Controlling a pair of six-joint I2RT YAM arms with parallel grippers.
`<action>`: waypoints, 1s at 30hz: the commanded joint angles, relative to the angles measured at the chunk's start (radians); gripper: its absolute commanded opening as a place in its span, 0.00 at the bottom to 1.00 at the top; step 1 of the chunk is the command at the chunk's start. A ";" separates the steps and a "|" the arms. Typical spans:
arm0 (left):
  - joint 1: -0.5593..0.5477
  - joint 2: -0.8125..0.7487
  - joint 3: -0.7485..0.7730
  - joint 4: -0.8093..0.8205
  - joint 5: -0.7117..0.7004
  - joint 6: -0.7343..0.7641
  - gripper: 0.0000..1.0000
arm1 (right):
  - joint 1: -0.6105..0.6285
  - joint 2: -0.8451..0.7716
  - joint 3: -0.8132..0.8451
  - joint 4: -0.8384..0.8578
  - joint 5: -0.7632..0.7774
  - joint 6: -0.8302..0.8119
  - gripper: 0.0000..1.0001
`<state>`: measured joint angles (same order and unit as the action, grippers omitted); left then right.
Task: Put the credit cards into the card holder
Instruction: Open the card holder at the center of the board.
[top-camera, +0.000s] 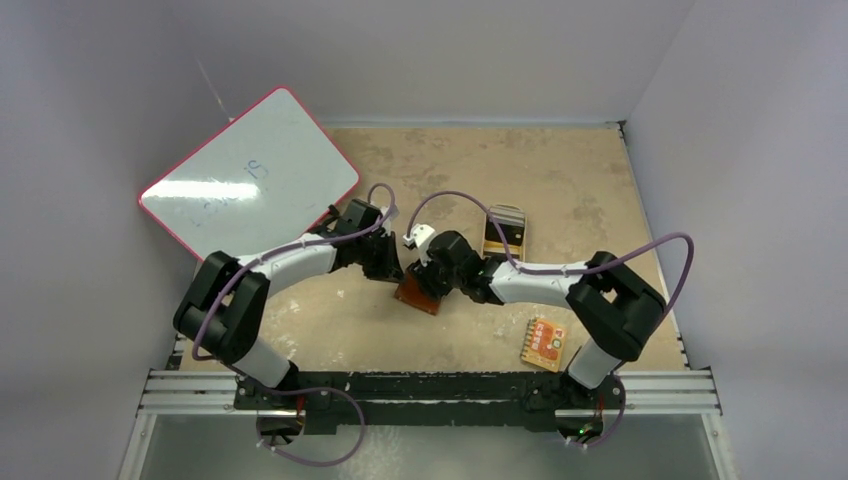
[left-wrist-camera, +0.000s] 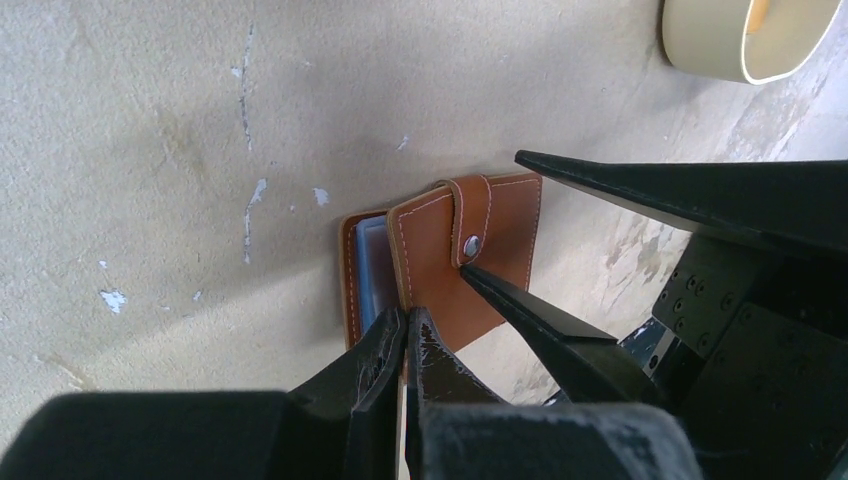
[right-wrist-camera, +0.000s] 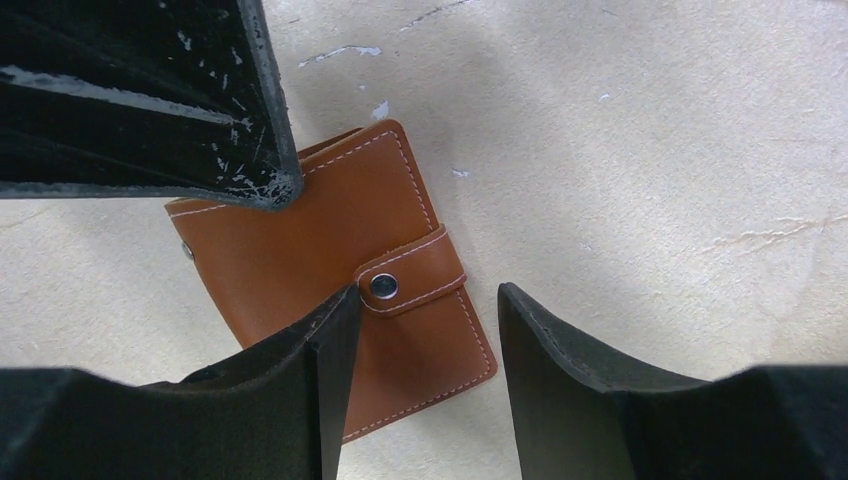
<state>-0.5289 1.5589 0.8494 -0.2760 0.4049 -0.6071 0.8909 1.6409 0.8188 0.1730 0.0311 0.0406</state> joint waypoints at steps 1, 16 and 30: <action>0.009 0.003 0.045 0.020 0.018 0.017 0.00 | 0.026 0.004 0.030 0.057 -0.042 -0.030 0.57; 0.030 0.023 0.045 -0.003 -0.018 0.036 0.00 | 0.028 0.034 0.009 0.066 0.022 -0.040 0.50; 0.039 0.017 0.053 -0.052 -0.037 0.059 0.00 | 0.029 0.047 -0.009 0.058 0.117 0.071 0.03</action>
<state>-0.5034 1.5906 0.8631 -0.3084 0.3698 -0.5804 0.9260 1.6825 0.8192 0.2619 0.0765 0.0650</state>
